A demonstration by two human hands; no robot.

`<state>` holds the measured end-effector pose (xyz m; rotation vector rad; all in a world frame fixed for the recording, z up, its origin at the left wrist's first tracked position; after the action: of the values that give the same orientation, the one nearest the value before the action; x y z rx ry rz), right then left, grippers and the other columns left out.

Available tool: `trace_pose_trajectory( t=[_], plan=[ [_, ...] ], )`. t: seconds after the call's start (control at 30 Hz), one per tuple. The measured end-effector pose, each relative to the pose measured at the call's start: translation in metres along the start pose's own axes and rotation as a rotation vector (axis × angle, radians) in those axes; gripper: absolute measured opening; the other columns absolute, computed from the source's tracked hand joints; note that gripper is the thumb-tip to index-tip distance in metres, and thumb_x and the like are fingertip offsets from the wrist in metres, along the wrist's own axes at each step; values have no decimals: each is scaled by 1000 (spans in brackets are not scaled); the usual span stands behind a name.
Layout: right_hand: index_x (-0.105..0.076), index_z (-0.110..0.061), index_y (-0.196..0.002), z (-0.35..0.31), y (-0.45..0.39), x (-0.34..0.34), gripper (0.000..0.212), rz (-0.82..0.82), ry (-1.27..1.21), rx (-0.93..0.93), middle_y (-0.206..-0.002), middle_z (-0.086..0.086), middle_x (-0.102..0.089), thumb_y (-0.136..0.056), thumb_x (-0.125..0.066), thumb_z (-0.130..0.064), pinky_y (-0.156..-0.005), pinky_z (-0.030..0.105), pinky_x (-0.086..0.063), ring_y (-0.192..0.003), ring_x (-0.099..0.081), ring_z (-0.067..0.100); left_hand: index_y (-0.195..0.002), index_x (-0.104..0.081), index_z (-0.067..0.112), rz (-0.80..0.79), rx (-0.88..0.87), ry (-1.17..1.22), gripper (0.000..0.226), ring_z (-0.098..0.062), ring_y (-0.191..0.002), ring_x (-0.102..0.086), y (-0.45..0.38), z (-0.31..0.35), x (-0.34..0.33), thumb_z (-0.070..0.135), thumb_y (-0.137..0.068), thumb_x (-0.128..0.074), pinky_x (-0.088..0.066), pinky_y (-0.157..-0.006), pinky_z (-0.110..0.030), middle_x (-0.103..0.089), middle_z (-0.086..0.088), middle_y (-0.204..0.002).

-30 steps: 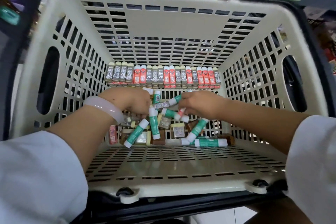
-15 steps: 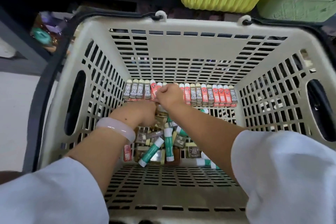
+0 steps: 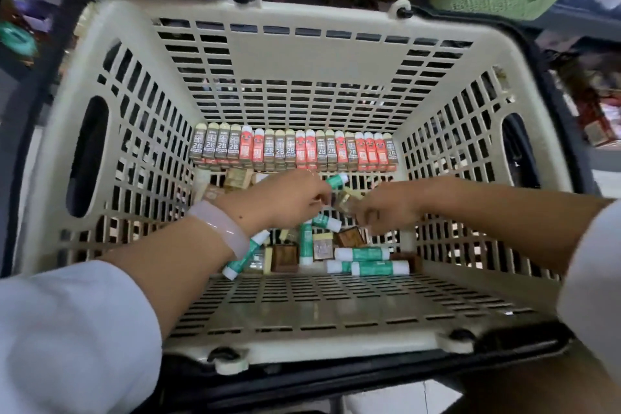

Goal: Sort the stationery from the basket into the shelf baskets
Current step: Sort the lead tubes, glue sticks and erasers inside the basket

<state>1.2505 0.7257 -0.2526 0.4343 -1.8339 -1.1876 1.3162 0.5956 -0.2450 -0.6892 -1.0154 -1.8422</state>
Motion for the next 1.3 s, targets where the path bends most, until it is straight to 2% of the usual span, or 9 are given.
trace_pose_trajectory(
  t=[0.13,0.27,0.5,0.6,0.7,0.8,0.93,1.13,1.3],
  plan=[
    [-35,-15,-137,5,-2,-45,51,-138,-118,-68,-137,9,-42,-92,-52,-33,-93,31,-39,-115,-46,23,-133,-47,25,-250,-214,-288,39,-22,-126,-40,0,18,-34,28,-94,-46,-39,-99,-42,-37,1,-145],
    [-41,-13,-131,3,-8,-48,52,-166,-201,-85,-128,7,-46,-89,-56,-39,-90,35,-43,-107,-48,22,-123,-57,25,-398,-156,-377,33,-21,-122,-43,5,3,-42,32,-94,-46,-40,-97,-41,-53,0,-129],
    [-55,-10,-114,-7,-6,-50,34,-77,-99,27,-94,0,-49,-89,-58,-33,-72,25,-37,-88,-49,18,-87,-65,13,-375,-45,-396,29,-20,-91,-59,-1,-4,-36,31,-94,-44,-49,-84,-37,-64,-3,-111],
    [-53,-7,-119,-26,-5,-46,35,-42,-428,155,-97,0,-59,-91,-55,-28,-66,19,-44,-85,-59,13,-92,-63,10,-234,-17,-171,26,-14,-67,-52,-1,-5,-27,27,-95,-44,-42,-63,-27,-59,0,-81],
    [-46,-11,-129,-31,0,-31,40,-33,-811,200,-111,-3,-61,-91,-56,-21,-76,13,-51,-88,-61,-1,-105,-59,18,-96,4,-28,19,-15,-83,-54,-2,-7,-19,28,-94,-46,-41,-70,-28,-62,0,-98],
    [-57,-11,-108,-5,2,-22,18,124,-410,85,-112,4,-60,-92,-51,-16,-93,30,-47,-103,-58,15,-117,-57,23,-149,-29,56,26,-12,-91,-55,0,1,-23,30,-95,-46,-45,-81,-30,-62,2,-111],
    [-55,-9,-121,19,3,-53,36,-190,133,-111,-120,8,-56,-88,-58,-25,-87,31,-43,-109,-53,24,-128,-52,21,-467,-145,63,36,-13,-103,-52,8,28,-47,35,-97,-41,-40,-92,-27,-57,3,-122],
    [-52,-12,-121,21,-2,-56,39,-170,76,-76,-118,6,-55,-86,-62,-25,-83,31,-40,-108,-53,24,-105,-66,9,-643,-13,-63,45,-10,-73,-51,6,23,-53,39,-99,-33,-34,-66,-23,-58,3,-84],
    [-47,-20,-124,27,3,-43,43,-83,1,-127,-115,4,-52,-84,-63,-17,-79,32,-42,-98,-51,22,-80,-62,13,-665,65,-129,35,-10,-65,-53,8,3,-53,29,-98,-37,-38,-61,-21,-72,-8,-93]
  ],
)
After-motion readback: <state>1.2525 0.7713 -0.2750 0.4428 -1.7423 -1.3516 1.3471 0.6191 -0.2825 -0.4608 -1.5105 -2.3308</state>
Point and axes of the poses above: each hand's wrist, its own y-axis away from the middle knuckle, its own x-axis out of the back of the hand, z = x × y, the point moved 4 cm from there along -y, towards the middle knuckle
